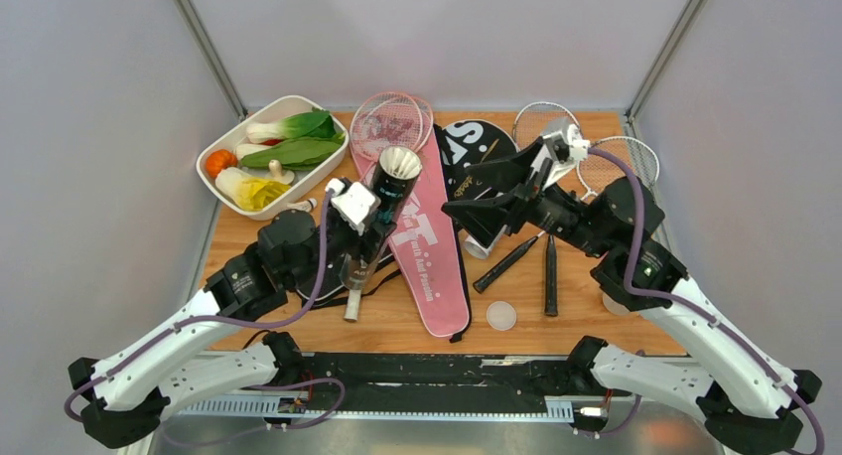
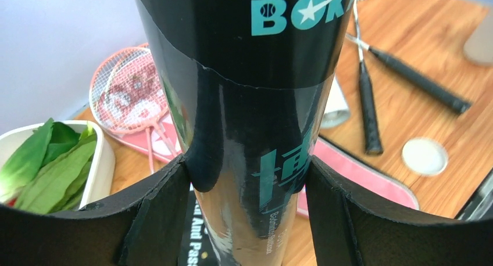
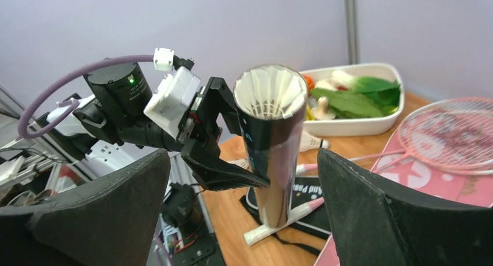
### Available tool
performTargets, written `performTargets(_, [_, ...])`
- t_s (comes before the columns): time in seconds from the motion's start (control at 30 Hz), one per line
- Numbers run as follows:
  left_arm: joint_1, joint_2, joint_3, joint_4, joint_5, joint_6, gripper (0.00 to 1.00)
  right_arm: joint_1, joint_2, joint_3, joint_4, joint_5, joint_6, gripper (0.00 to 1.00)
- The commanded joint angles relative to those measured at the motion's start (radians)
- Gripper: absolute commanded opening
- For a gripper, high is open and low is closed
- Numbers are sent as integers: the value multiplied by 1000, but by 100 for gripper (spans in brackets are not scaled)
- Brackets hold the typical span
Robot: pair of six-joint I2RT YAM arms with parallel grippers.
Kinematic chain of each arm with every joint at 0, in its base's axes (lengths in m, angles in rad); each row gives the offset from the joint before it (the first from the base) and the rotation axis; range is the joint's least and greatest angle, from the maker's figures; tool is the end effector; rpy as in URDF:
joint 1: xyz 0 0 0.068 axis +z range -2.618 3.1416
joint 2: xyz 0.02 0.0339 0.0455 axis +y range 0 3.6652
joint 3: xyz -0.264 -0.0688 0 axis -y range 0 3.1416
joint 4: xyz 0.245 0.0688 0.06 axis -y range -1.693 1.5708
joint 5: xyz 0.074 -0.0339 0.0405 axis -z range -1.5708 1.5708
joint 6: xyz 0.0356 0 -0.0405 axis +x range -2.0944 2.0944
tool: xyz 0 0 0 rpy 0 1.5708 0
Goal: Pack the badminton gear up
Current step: Place the shuttlecock at the shuttle tube, then pick up the shuttlecock at the center of the board.
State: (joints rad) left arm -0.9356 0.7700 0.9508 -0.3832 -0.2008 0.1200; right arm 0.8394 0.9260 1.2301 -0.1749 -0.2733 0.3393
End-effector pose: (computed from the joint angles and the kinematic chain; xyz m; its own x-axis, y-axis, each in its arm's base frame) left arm 0.1050 -0.1305 0.3785 -0.0379 0.2491 -0.9677 0.6823 0.7140 0.1571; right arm 0.1161 0.1437 0.4691 -0.2169 0.2382 -0.9467 -0.8730 0.3867 0.2973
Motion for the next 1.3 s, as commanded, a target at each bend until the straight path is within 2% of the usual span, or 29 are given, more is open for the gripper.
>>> performTargets(0.0, [-1, -23, 81, 166, -59, -169, 0, 4, -56, -73, 165, 89, -74, 100])
performTargets(0.17, [0, -46, 82, 255, -80, -298, 0, 4, -51, -144, 167, -11, -84, 100])
performTargets(0.4, [0, -76, 68, 438, -36, -470, 0, 4, 21, -255, 305, -174, -79, 100])
performTargets(0.6, [-1, -79, 45, 545, 36, -571, 0, 19, 129, -252, 379, -221, -80, 100])
performTargets(0.77, [-1, -92, -12, 595, 19, -639, 0, 42, 208, -207, 370, -194, -124, 99])
performTargets(0.83, [0, -100, -33, 598, 4, -660, 0, 43, 226, -195, 359, -200, -156, 89])
performTargets(0.93, [0, -109, -49, 573, -17, -664, 1, 43, 230, -190, 343, -193, -198, 45])
performTargets(0.97, [0, -113, -50, 561, -30, -655, 11, 43, 223, -197, 343, -180, -204, 38])
performTargets(1.0, [-1, -115, -47, 531, -38, -649, 19, 42, 211, -207, 343, -164, -209, 36])
performTargets(1.03, [-1, -119, -43, 505, -60, -633, 37, 41, 197, -218, 342, -133, -210, 35])
performTargets(1.1, [0, -129, -29, 420, -102, -593, 55, 33, 155, -243, 339, -61, -200, 34])
performTargets(1.17, [-1, -137, -11, 310, -158, -547, 64, 8, 99, -270, 341, -17, -183, 33])
performTargets(1.27, [-1, -127, 2, 171, -209, -474, 68, -36, 40, -297, 342, 22, -170, 31])
